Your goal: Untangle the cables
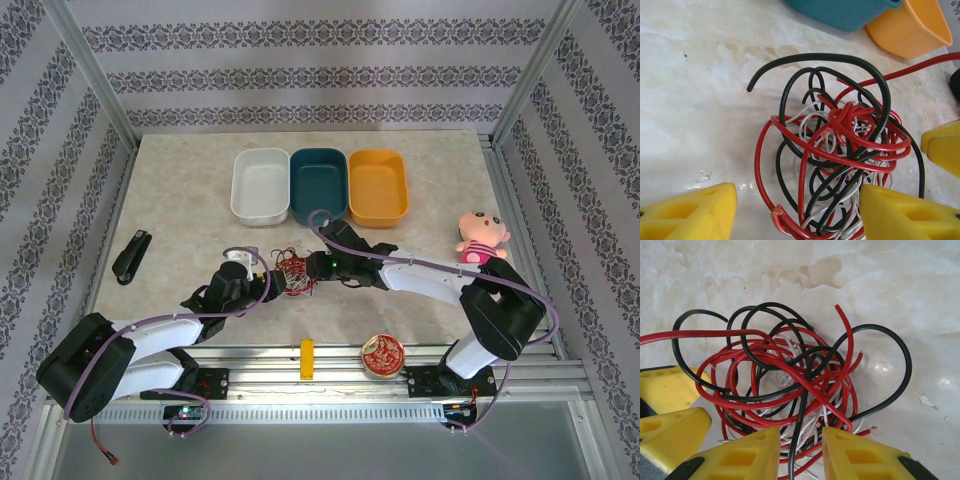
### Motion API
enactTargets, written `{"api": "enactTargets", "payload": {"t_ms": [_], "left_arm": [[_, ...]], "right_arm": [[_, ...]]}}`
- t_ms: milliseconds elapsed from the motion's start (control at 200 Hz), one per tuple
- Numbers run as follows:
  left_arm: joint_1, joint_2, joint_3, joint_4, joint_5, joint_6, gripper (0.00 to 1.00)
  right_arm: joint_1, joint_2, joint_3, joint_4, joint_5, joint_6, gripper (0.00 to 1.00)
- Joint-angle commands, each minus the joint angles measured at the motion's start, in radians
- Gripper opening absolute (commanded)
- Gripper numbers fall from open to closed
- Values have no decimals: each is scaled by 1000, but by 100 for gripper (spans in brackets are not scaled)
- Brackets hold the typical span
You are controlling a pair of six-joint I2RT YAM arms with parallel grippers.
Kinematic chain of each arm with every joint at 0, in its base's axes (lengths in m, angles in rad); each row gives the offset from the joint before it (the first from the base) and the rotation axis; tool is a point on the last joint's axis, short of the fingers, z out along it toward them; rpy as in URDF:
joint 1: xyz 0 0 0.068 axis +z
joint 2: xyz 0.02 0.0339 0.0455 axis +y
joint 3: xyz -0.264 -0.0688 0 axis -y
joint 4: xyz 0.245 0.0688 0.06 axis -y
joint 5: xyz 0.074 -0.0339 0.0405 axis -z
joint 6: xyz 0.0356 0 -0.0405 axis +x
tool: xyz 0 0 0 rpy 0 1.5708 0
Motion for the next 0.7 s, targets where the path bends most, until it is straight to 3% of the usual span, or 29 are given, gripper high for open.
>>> {"api": "enactTargets", "payload": {"t_ms": [0, 570, 695], "left_arm": [[-11, 4, 6, 59, -20, 22, 64], [-11, 126, 29, 172, 10, 7, 54], [-11, 133, 33, 173, 2, 8, 47]], "right_arm": [[9, 20, 25, -2, -15, 26, 28], [18, 65, 39, 7, -53, 54, 19], [18, 65, 41, 3, -53, 54, 14]]}}
